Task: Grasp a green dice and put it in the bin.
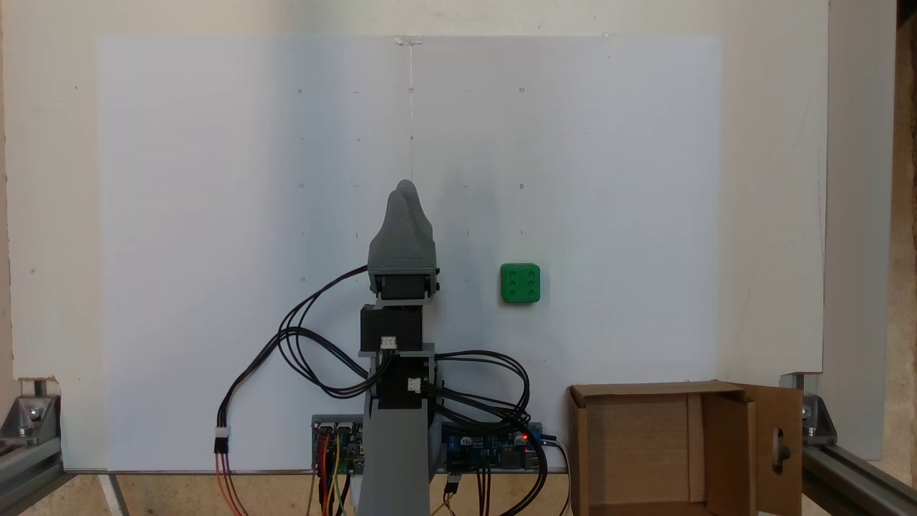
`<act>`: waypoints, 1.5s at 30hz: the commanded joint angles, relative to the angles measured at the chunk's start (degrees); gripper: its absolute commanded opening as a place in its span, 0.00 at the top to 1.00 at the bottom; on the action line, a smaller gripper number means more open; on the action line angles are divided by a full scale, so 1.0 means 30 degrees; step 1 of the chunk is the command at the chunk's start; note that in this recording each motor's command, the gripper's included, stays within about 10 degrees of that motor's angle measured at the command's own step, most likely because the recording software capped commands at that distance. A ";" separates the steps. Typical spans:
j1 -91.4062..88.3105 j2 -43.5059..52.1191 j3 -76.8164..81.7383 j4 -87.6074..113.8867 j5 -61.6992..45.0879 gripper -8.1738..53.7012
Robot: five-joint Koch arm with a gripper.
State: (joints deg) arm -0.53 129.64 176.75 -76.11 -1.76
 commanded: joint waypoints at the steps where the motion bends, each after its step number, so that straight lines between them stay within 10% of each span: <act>1: -0.0029 0.1963 0.0762 -0.0410 -0.0703 0.13; 29: 0.0000 0.1963 0.0293 0.0732 -0.0791 0.16; 45: 0.1055 0.1963 -0.7969 1.9857 -0.0674 0.16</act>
State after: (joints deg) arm 1.67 129.64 157.76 -21.97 -1.76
